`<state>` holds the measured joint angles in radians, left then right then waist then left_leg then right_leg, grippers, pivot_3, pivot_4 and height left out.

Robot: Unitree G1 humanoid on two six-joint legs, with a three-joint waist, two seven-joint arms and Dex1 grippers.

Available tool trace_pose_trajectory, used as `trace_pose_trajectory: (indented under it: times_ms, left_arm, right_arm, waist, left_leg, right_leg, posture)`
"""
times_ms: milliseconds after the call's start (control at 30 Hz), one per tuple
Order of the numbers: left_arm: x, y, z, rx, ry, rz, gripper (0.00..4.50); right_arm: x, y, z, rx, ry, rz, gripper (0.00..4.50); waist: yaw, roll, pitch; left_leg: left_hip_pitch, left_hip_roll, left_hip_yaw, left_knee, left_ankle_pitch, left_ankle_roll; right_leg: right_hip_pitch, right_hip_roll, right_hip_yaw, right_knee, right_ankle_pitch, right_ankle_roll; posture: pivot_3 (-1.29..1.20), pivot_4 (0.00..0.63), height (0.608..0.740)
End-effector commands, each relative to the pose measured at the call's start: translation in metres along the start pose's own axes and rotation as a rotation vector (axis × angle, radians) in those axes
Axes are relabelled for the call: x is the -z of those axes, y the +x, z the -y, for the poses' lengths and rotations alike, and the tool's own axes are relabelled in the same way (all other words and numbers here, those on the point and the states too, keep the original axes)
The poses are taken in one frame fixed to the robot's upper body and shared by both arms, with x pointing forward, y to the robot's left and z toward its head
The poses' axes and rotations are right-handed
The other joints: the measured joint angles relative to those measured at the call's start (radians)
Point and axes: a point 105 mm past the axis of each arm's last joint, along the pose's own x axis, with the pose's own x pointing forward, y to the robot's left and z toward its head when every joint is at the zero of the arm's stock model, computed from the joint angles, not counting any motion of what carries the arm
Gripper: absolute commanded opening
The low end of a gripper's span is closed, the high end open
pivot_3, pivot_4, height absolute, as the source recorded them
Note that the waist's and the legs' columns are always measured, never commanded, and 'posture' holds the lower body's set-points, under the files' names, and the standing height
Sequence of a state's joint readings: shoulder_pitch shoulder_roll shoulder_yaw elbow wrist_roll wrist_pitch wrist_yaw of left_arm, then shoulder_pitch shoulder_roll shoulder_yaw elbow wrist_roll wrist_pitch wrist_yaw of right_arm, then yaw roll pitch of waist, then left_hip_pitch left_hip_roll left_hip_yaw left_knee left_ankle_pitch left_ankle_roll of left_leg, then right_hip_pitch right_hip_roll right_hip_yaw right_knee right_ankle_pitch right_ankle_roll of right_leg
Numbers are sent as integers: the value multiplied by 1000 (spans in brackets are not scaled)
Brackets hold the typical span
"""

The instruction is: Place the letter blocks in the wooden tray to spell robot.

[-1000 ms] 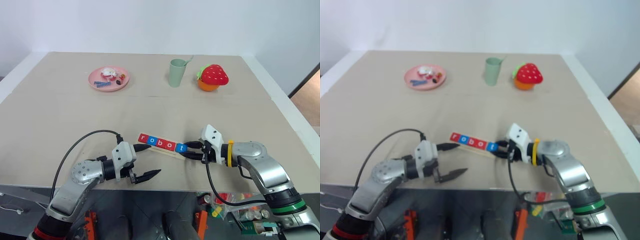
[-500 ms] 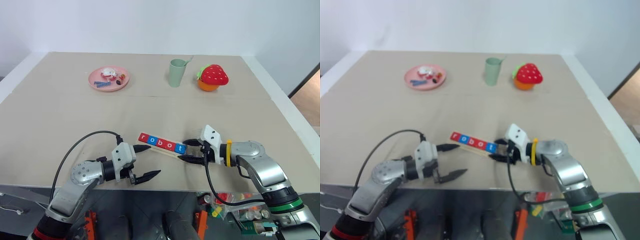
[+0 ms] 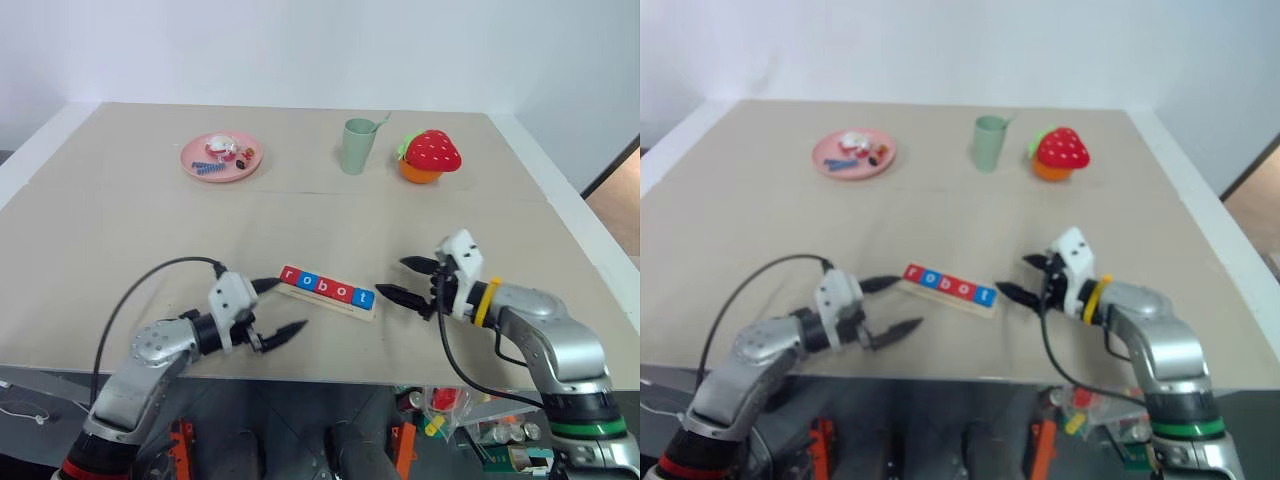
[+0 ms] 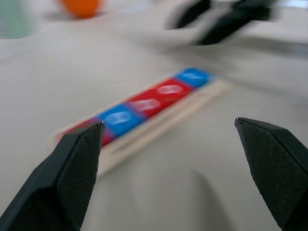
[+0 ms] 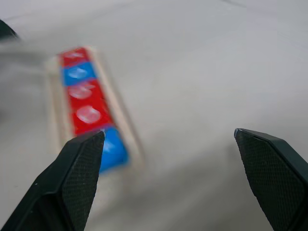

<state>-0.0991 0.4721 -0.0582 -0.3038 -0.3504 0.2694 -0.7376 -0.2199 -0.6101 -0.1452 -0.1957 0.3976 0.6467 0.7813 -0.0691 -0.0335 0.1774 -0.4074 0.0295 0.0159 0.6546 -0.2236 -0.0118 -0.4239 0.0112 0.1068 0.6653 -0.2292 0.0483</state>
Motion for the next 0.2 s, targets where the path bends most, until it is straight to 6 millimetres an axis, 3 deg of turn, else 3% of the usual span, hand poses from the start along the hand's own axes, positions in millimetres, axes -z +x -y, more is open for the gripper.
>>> trace_pose_trajectory:
  times_ms: [33,200]
  left_arm:
    - [0,-19,-41,-225,-7,-12,4500]
    - [2,-44,-84,-491,-13,-31,4500]
  right_arm:
    - [-15,-25,13,148,-62,115,4449]
    - [-8,-50,23,359,-114,168,4449]
  waist:
    - [0,0,0]
    - [-4,0,0]
  left_leg:
    - [0,0,0,0,0,0]
    - [1,0,1,0,0,0]
  right_leg:
    - [0,0,0,0,0,0]
    - [0,0,1,0,1,0]
  posture:
    - [0,150,740]
    - [0,150,740]
